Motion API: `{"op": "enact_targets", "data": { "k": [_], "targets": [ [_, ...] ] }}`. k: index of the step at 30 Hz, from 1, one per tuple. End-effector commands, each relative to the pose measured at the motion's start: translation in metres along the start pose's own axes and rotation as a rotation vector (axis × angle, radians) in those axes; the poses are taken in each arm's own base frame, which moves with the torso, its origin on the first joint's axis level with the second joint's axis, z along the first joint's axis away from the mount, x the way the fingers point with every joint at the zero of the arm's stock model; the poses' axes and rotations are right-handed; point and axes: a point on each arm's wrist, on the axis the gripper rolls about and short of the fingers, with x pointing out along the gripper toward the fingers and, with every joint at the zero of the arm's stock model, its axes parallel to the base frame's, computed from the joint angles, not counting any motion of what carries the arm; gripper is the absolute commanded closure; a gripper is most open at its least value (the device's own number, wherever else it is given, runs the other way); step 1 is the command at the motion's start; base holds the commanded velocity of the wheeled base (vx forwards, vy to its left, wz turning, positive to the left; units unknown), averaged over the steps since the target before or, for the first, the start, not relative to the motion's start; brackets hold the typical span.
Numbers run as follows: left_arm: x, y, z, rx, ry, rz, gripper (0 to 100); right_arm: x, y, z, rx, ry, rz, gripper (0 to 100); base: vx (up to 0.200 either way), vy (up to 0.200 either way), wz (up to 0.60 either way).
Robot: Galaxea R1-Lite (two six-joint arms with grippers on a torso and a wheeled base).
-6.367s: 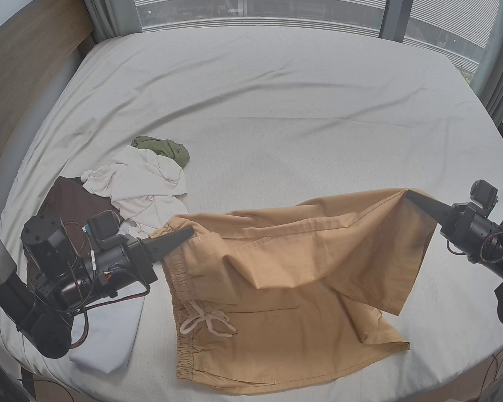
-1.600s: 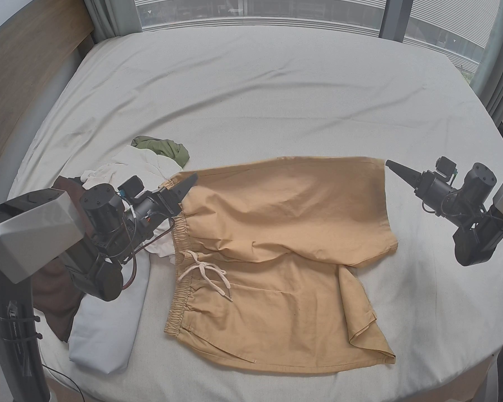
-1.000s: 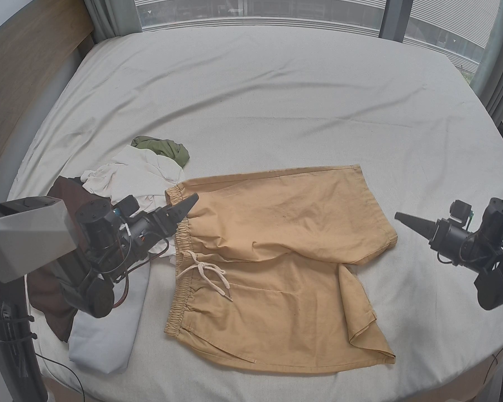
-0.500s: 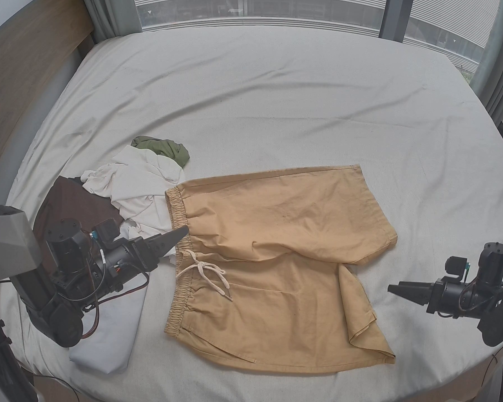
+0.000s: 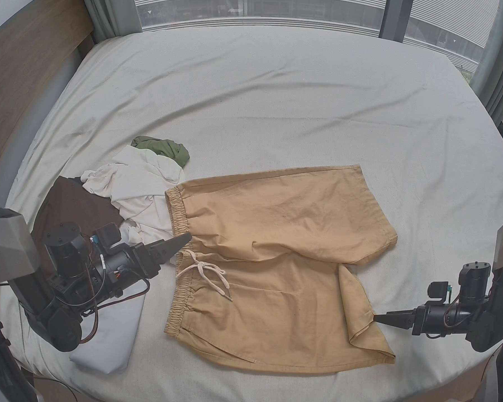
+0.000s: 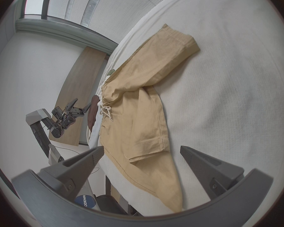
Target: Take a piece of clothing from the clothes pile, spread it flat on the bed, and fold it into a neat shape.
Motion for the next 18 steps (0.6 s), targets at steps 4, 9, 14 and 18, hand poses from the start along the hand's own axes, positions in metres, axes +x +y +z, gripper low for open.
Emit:
{"op": "enact_targets", "data": {
  "k": [4,9,14,18],
  "targets": [
    [0.001,0.001,-0.002,-0.004,0.008,0.002,0,0.014,-0.001,-0.016,0.028,0.075,-0.018,0,0.000,0.000,0.00],
    [0.001,0.001,-0.002,-0.005,0.008,0.001,0,0.021,0.006,-0.018,0.012,0.102,0.013,0,0.000,0.000,0.00],
    [0.002,0.001,-0.003,-0.003,0.009,-0.001,0,0.021,0.007,-0.015,0.001,0.091,0.018,0,0.000,0.000,0.00],
    [0.003,0.000,-0.003,-0.003,0.012,-0.004,0,0.019,0.009,-0.010,-0.016,0.065,0.021,0,0.000,0.000,0.00]
  ]
}}
